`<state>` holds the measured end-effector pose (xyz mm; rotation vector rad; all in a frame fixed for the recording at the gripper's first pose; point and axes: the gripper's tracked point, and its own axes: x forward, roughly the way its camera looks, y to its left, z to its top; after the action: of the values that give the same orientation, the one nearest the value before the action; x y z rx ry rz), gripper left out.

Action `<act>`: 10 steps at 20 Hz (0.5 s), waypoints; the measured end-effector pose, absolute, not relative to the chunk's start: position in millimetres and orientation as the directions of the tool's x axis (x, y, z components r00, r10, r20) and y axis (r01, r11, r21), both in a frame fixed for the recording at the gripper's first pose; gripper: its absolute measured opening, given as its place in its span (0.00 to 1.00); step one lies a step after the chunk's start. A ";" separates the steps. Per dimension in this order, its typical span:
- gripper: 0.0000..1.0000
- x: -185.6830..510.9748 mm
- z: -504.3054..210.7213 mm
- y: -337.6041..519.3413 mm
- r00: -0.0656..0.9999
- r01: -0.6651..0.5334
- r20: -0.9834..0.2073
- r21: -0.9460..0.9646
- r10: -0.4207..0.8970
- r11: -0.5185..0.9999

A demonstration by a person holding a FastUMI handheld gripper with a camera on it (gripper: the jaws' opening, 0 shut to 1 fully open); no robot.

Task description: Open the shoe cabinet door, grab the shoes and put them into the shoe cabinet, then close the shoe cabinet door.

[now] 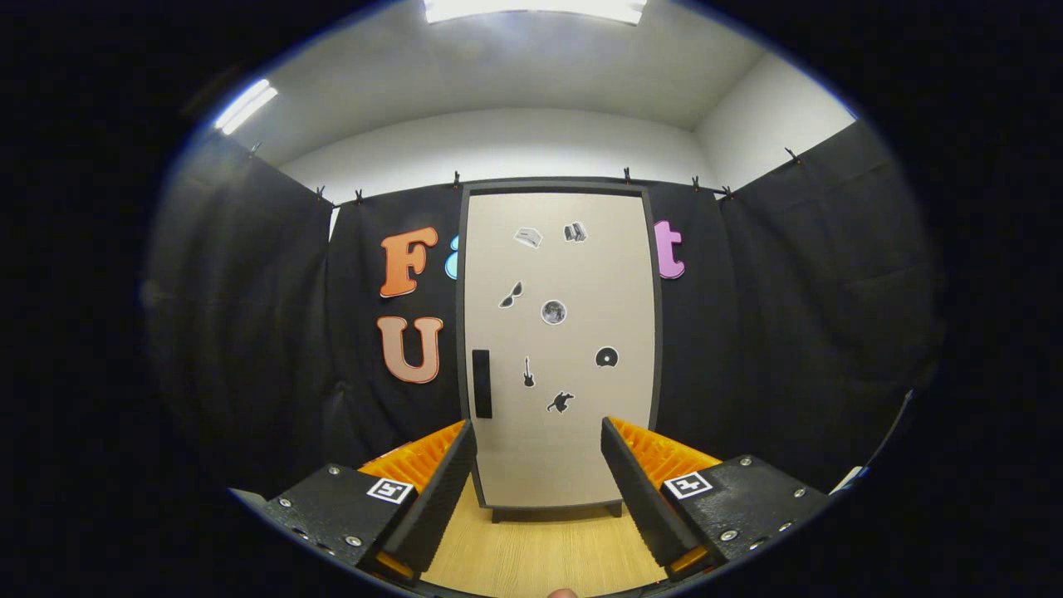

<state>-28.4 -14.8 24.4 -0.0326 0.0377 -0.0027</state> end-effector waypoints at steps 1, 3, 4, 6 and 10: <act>0.94 -30.0 23.6 -14.7 0.999 0.001 -0.039 -0.033 -0.003 0.999; 0.94 -30.4 21.0 -18.0 0.999 0.005 -0.045 -0.032 -0.007 0.999; 0.94 -30.3 20.7 -18.9 0.999 0.005 -0.046 -0.027 -0.006 1.000; 0.94 -30.7 19.7 -22.2 0.999 0.007 -0.048 -0.021 -0.008 1.000; 0.94 -28.7 18.2 -26.7 0.999 0.012 -0.049 -0.026 -0.013 1.000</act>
<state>-28.7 -26.7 18.2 -0.0258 0.0491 -0.0122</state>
